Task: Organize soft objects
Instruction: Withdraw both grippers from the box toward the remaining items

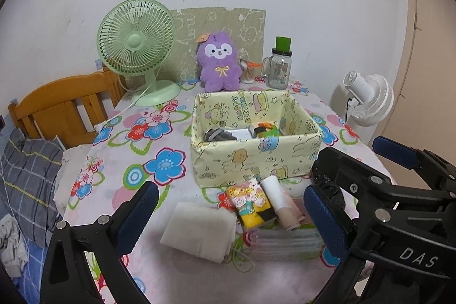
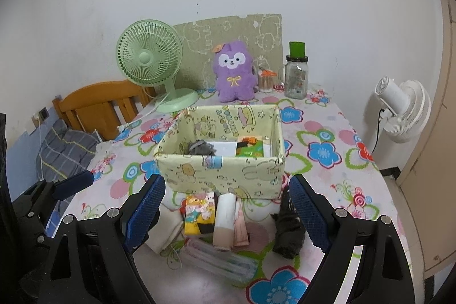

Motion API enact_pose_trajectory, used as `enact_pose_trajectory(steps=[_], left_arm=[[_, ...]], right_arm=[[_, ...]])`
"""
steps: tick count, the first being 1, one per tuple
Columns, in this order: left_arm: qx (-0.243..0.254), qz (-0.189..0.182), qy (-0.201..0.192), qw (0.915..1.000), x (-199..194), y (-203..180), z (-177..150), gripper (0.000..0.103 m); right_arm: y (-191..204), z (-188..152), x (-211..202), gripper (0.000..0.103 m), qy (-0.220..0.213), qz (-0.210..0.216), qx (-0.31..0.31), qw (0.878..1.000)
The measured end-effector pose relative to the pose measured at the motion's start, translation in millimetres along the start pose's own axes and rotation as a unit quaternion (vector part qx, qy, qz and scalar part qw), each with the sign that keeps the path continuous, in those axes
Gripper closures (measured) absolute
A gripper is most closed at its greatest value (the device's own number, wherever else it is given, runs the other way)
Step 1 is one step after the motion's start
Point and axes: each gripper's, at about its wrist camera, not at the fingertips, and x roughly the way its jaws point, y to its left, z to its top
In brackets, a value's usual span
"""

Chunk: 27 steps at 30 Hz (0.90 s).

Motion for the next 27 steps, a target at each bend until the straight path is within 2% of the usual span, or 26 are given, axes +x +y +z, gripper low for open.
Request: enact_pose_trajectory(steps=[14,27], left_arm=[[-0.012,0.005,0.026,0.9996,16,8,-29,0.000],[-0.018,0.005,0.051,0.9985,47,18,-49,0.000]], right_arm=[[10,-28,18,0.013,0.028,0.005,-0.008,1.000],[11,-50,45,0.017,0.055,0.002,-0.007,0.998]])
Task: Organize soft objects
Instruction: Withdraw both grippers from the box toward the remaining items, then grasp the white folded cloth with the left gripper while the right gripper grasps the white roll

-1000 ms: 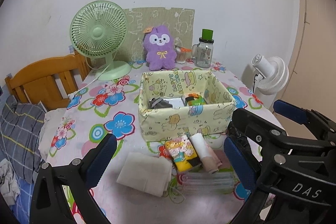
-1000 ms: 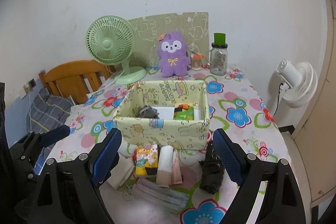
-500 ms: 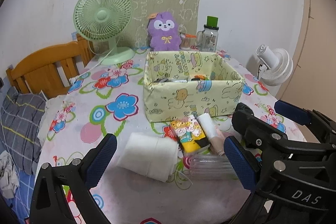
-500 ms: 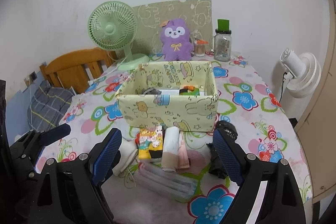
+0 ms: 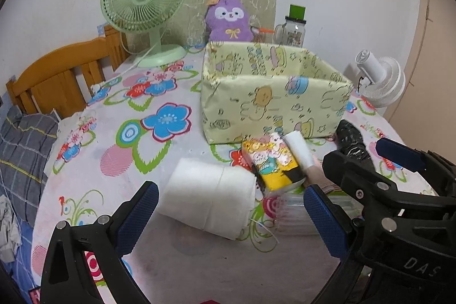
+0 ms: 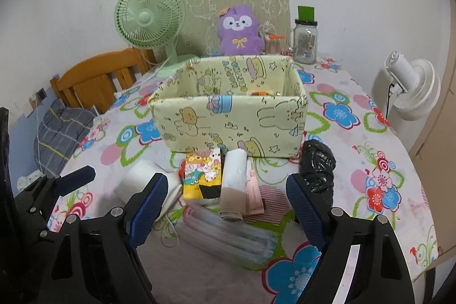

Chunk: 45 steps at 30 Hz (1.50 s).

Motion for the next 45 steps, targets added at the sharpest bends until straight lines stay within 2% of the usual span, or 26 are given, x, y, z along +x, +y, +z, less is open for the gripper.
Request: enact_pose_trajectory(steps=[11,21,28,32,35,41,45], left_arm=[[-0.001,0.017,0.027,0.9995,26,6,-6,0.001],[0.003,0.028,0.048,0.9984,47,11,-7,0.001],[0.005,0.033,0.054,0.9980,57,10,-7,0.004],[0.000,0.031,0.055,0.9980,60,13,-4,0.006],[0.005,0.036,0.056,0.9978,63,11,-4,0.005],[0.016,0.045,0.057,0.9973,69,7,-6,0.005],[0.021,0.040,0.053,0.9976,69,7,-6,0.011]], right_arm=[[-4,-10,32,0.025,0.042,0.000,0.011,0.999],[-10,-12,54,0.042,0.078,-0.011,0.022,0.997],[-14,-14,67,0.049,0.093,-0.023,0.023,0.995],[-16,-12,67,0.064,0.088,-0.018,0.028,0.996],[-17,-12,67,0.070,0.089,-0.025,0.026,0.995],[-23,-12,77,0.070,0.100,-0.025,0.033,0.994],[-22,-10,82,0.070,0.102,-0.022,0.031,0.994]])
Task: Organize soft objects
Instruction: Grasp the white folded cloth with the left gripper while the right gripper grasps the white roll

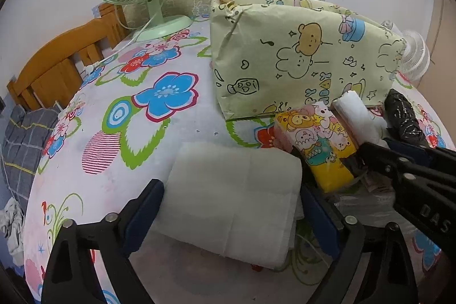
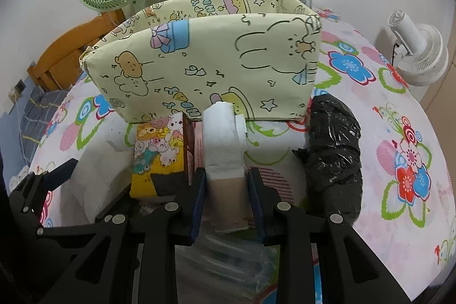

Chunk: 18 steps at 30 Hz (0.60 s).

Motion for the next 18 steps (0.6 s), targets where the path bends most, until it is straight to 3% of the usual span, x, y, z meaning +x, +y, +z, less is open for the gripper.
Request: enact_pose_trajectory(steps=[7,13,18], left_arm=[[0.009,0.001,-0.008,0.9999,-4,-3,1,0.026],[-0.004,-0.003,-0.013,0.9999,-9,-1,3,0.040],[-0.005,-0.007,-0.013,0.9999,-16,-3,0,0.044]], right_arm=[[2,3,5,0.069,0.002,0.000,0.000,1.000],[2,0,0,0.077,0.001,0.005,-0.002,1.000],[3,-3,-10,0.078,-0.009,0.014,-0.003,1.000]])
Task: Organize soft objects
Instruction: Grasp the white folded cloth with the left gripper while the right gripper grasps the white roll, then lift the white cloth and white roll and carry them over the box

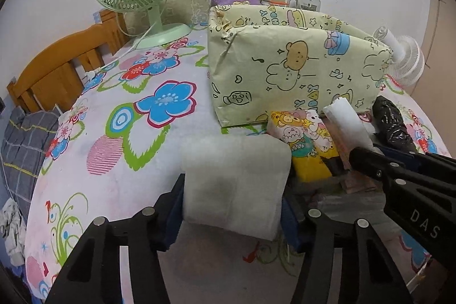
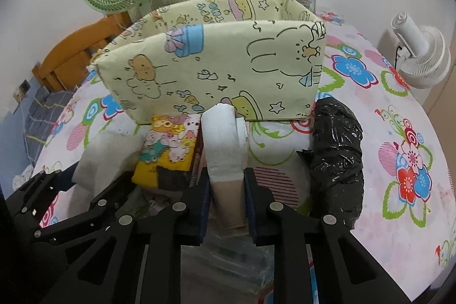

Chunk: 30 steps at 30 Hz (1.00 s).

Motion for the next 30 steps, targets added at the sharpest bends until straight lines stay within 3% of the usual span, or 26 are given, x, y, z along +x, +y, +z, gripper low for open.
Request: enact_pose_trajectory(steps=[30], left_arm=[[0.014,0.002,-0.058,0.9982,-61,-15,10,0.044]], right_arm=[[9,-3,-67,0.078,-0.063,0.020,-0.007,0.998]])
